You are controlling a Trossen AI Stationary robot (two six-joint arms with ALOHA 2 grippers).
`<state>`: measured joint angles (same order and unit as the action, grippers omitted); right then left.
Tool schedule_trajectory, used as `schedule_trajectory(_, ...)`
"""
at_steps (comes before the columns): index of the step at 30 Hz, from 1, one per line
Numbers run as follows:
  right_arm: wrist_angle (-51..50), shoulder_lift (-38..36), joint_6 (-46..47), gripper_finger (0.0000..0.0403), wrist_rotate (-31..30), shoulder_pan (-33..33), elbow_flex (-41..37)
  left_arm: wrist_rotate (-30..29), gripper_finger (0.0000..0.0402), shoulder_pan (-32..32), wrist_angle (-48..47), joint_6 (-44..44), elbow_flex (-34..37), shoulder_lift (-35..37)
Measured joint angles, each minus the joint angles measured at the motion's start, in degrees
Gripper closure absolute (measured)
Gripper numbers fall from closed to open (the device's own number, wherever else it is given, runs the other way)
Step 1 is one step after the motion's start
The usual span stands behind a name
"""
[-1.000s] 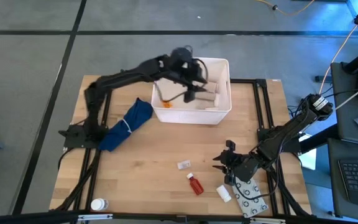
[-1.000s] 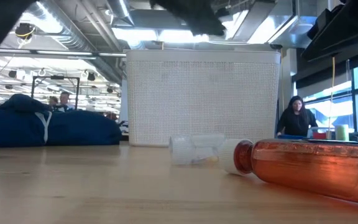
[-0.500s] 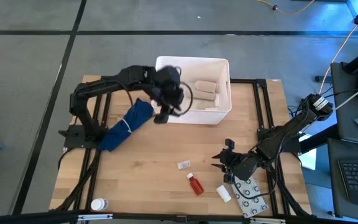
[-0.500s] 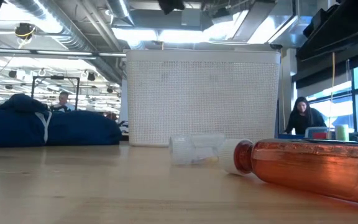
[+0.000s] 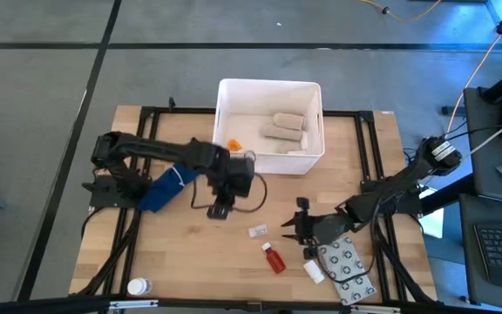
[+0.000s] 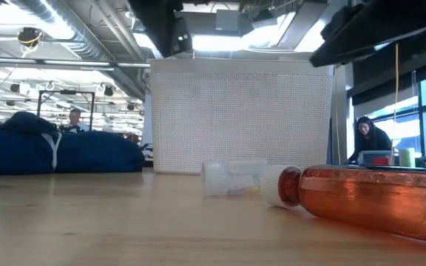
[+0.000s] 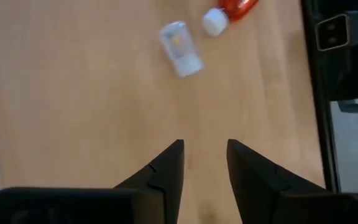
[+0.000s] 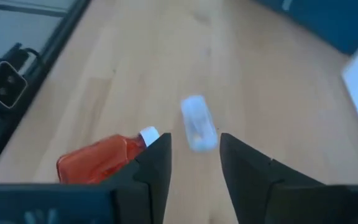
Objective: Pick & place medical supplies in basket/bin
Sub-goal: Put the transparent pill bottle into the white bin
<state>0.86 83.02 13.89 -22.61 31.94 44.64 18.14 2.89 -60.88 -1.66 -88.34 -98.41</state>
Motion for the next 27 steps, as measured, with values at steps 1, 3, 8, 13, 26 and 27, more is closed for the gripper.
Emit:
schedule_trajectory(1,1.82,1.01,-1.08,0.0264,1.25,-0.70,0.00,-0.09,0.0286,1.22,1.57,0.76,1.50,0.43)
schedule_trajectory(3,4.39,2.99,-2.97,0.0264,3.16,-1.88,0.00,-0.55,0.0286,3.42,5.97,1.70,4.56,1.63)
schedule_trajectory(8,9.44,8.43,-6.20,0.0264,4.32,-4.34,0.00,-8.31,0.0286,8.49,22.53,5.28,15.78,6.12)
schedule_trajectory(13,11.91,12.89,-7.55,0.0264,6.68,-7.31,0.00,-19.12,0.0286,11.78,46.15,9.65,27.11,7.99)
schedule_trajectory(26,9.34,14.67,-5.35,0.0264,10.77,-10.35,0.01,-33.66,0.0285,12.37,58.17,11.60,32.78,5.56)
schedule_trajectory(27,8.43,14.67,-5.02,0.0264,10.87,-10.34,0.02,-33.62,0.0285,12.40,58.45,11.26,32.78,5.68)
